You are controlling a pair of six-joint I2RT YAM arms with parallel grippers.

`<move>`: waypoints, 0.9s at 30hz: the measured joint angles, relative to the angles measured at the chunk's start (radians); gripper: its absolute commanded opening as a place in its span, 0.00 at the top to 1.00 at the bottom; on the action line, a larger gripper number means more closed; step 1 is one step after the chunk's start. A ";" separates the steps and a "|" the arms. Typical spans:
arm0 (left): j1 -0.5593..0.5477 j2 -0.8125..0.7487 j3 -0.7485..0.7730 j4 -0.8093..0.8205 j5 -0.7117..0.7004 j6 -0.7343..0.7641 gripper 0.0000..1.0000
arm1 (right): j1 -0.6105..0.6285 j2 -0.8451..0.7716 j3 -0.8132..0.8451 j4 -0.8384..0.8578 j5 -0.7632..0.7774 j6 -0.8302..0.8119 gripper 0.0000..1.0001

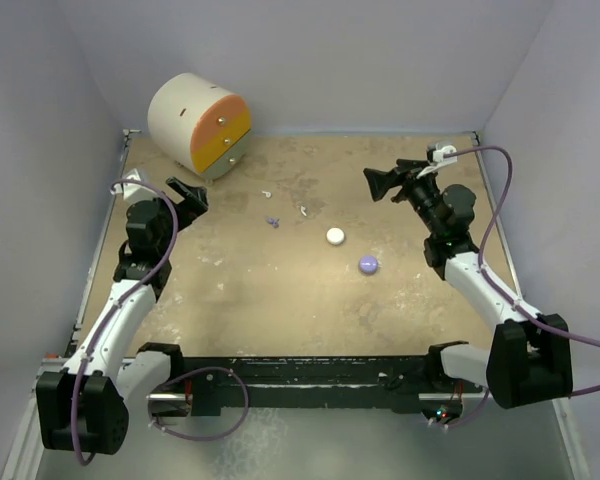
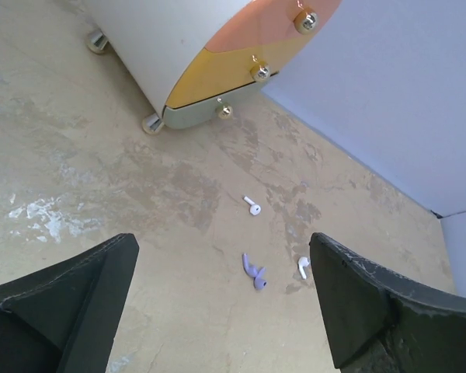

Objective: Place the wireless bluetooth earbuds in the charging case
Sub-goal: Pick up the charging case at the center of the board.

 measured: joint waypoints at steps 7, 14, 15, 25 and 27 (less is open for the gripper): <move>0.000 0.005 -0.043 0.071 0.032 -0.018 0.06 | 0.031 0.005 0.002 -0.043 0.072 -0.032 0.00; 0.000 0.005 -0.046 0.069 0.020 -0.071 0.03 | 0.074 0.022 0.024 -0.090 0.164 -0.068 0.00; 0.000 0.003 -0.046 0.066 0.013 -0.076 0.05 | 0.084 0.025 0.026 -0.097 0.182 -0.073 0.00; 0.000 -0.077 -0.045 -0.072 -0.073 -0.093 0.05 | 0.314 0.229 0.146 -0.195 0.367 -0.131 0.00; 0.001 -0.087 -0.045 -0.087 -0.063 -0.086 0.05 | 0.344 0.275 0.161 -0.219 0.398 -0.132 0.00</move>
